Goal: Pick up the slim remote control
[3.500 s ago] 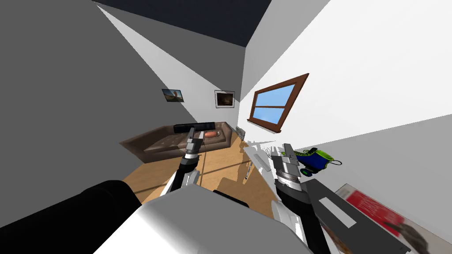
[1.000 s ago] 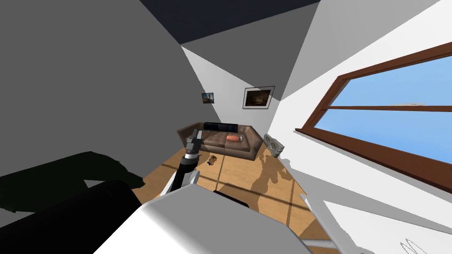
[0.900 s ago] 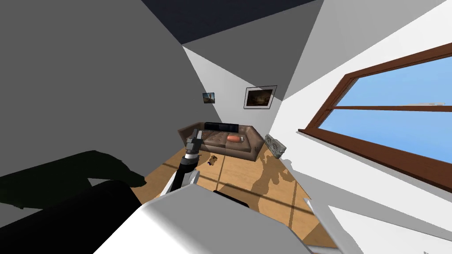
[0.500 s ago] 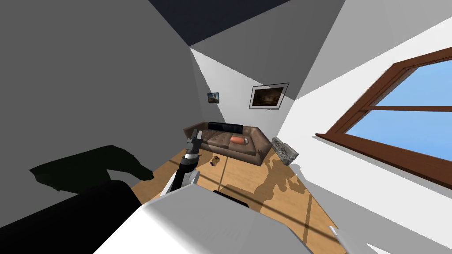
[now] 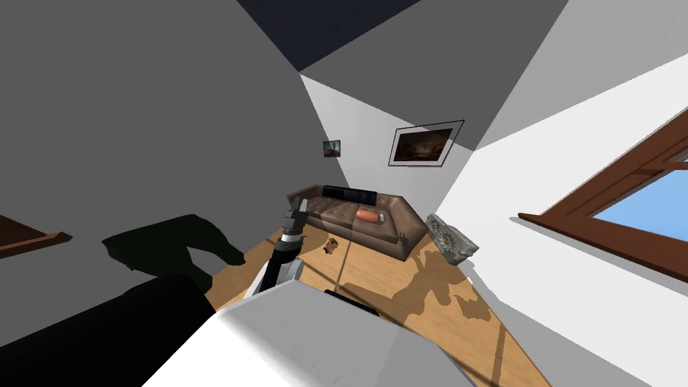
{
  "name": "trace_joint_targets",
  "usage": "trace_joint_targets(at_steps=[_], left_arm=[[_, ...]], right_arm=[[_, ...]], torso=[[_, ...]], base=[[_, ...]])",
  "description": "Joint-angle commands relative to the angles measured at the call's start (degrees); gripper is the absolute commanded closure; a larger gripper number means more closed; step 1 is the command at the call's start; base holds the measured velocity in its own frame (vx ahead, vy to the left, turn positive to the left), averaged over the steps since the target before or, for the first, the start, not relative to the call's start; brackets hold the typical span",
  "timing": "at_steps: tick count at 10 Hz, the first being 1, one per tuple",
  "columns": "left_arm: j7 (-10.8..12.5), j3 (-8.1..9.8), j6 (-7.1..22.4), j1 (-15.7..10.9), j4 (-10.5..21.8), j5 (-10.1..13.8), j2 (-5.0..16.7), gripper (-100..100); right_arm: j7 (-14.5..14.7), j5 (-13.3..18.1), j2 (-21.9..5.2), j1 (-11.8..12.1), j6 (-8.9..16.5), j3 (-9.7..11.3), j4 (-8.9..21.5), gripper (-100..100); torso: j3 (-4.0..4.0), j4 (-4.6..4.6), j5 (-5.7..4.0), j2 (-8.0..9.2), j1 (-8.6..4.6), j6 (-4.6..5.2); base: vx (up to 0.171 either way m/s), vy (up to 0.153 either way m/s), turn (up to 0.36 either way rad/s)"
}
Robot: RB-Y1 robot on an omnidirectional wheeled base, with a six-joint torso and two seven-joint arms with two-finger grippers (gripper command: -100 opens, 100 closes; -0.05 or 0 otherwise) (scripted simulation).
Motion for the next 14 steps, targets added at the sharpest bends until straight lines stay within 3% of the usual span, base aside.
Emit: trace_joint_targets(at_steps=[1,2,4,5,6,8,9,12,13,14], left_arm=[[0.00,0.00,0.00,0.00,0.00,0.00,0.00,0],[0.00,-0.01,0.00,-0.01,0.00,0.00,0.00,0],[0.00,0.00,0.00,0.01,0.00,0.00,0.00,0],[0.00,0.00,0.00,0.00,0.00,0.00,0.00,0],[0.00,0.00,0.00,-0.01,0.00,0.00,0.00,0],[0.00,0.00,0.00,0.00,0.00,0.00,0.00,0],[0.00,0.00,0.00,0.00,0.00,0.00,0.01,0],[0.00,0.00,0.00,-0.01,0.00,0.00,0.01,0],[0.00,0.01,0.00,0.00,0.00,0.00,0.01,0],[0.00,0.01,0.00,0.00,0.00,0.00,0.01,0]], right_arm=[[1.77,-0.30,-0.75,2.86,0.24,0.76,2.10,-100],[2.99,-0.56,-1.69,5.12,-0.01,1.30,3.58,-100],[2.99,-0.56,-1.69,5.57,-0.01,1.30,4.67,-100],[4.16,-0.74,-2.70,7.51,-0.26,1.85,6.53,-100],[4.16,-0.74,-2.70,7.51,-0.26,1.85,7.16,-100],[6.29,-0.86,-4.87,10.63,-0.75,3.01,11.54,-100],[6.29,-0.86,-4.87,10.63,-0.75,3.01,11.88,-100],[8.99,-0.49,-8.41,13.53,-1.46,4.86,18.21,-100],[8.99,-0.49,-8.41,13.53,-1.46,4.86,18.21,-100],[9.77,-0.25,-9.62,14.03,-1.70,5.50,20.05,-100]], torso=[[0.00,0.00,0.00,0.00,0.00,0.00],[-0.03,-0.02,0.01,-0.04,0.03,-0.02],[-0.08,-0.03,-0.01,-0.12,-0.06,0.01],[0.03,0.01,-0.01,0.07,-0.04,0.02],[0.08,0.02,0.00,0.14,-0.04,-0.01],[0.04,0.01,-0.02,0.07,-0.13,-0.02],[0.02,0.00,-0.05,0.05,-0.27,-0.03],[0.09,0.03,-0.06,0.16,-0.29,-0.06],[0.09,0.04,-0.07,0.17,-0.35,-0.02],[0.12,0.06,-0.08,0.20,-0.29,0.03]], base=[[0.093,0.005,0.315],[0.145,-0.014,0.348],[0.067,-0.029,0.060],[0.033,-0.021,0.205],[0.040,-0.023,0.171],[0.068,-0.064,0.310],[0.044,-0.079,0.147],[0.026,-0.081,0.323],[0.004,-0.093,0.062],[-0.011,-0.078,0.161]])
